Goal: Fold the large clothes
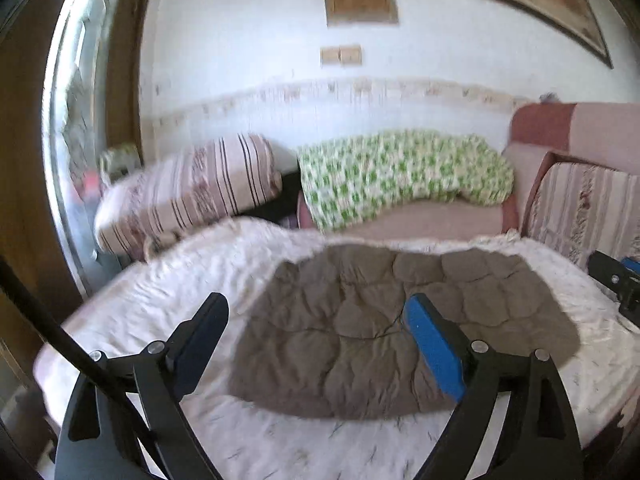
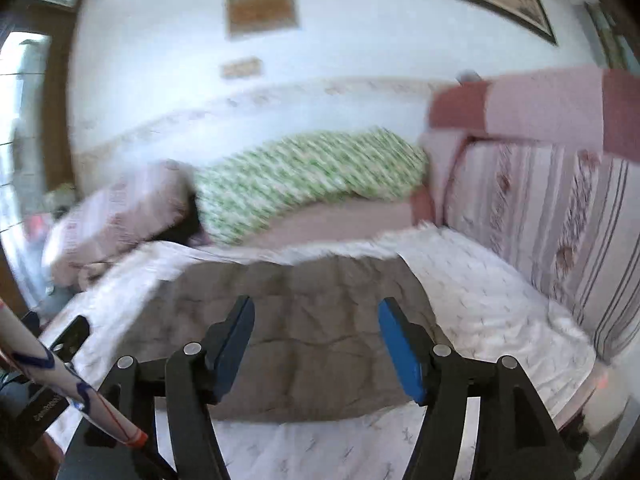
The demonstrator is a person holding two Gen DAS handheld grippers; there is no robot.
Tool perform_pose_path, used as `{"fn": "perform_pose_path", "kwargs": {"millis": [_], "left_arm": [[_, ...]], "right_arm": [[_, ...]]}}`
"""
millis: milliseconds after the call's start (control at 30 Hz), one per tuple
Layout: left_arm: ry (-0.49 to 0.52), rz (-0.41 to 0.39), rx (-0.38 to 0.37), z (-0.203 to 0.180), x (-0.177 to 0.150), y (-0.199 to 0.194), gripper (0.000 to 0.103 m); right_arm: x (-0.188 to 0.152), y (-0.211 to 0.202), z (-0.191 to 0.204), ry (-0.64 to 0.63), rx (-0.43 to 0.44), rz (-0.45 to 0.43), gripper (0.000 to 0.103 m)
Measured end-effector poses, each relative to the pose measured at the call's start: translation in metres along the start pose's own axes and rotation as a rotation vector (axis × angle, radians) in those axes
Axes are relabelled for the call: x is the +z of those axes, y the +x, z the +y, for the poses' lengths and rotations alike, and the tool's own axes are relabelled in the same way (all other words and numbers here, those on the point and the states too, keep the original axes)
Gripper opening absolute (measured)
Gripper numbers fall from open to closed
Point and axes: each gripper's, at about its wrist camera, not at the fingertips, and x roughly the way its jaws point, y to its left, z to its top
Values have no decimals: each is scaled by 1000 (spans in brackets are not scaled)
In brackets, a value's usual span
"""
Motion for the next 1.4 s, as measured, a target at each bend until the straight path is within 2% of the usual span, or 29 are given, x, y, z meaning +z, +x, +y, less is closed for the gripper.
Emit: {"fn": "perform_pose_path", "kwargs": {"millis": [67,100,133,200,300,433,600,800,1000,1133,1267,1400], "left_arm": [[11,-46,1,8,8,-40,91],[9,-67,12,13,13,-60,95],[-3,-85,15,19,16,-78,97],[-45,-117,17,32,22,-108,101],[-77,-129,31,44,30,-141,103],[-76,-138,63,49,29,-162,103],[-43,-65,95,48,24,-156,103],[-45,-39,117,49,19,-142,103],[-16,12,113,45,13,-115,103],[-11,68,102,40,7,-94,103],[52,128,99,29,-1,-76,103],[97,113,103,22,-5,-74,103]], "right_arm": [[8,-35,13,-29,43,-36,75],[12,-54,18,-36,58,-60,81],[13,-71,21,-37,68,-84,87],[13,-105,27,-32,66,-128,92],[9,-133,36,-46,66,-134,95],[-2,-156,46,-64,53,-137,97],[-4,-162,46,-65,41,-130,99],[-3,-155,46,-41,17,-156,100],[-9,-111,47,-18,46,-58,100],[-13,-98,47,-28,29,-51,100],[-18,-83,46,-23,19,-15,100],[-21,-71,48,-23,21,13,100]]}}
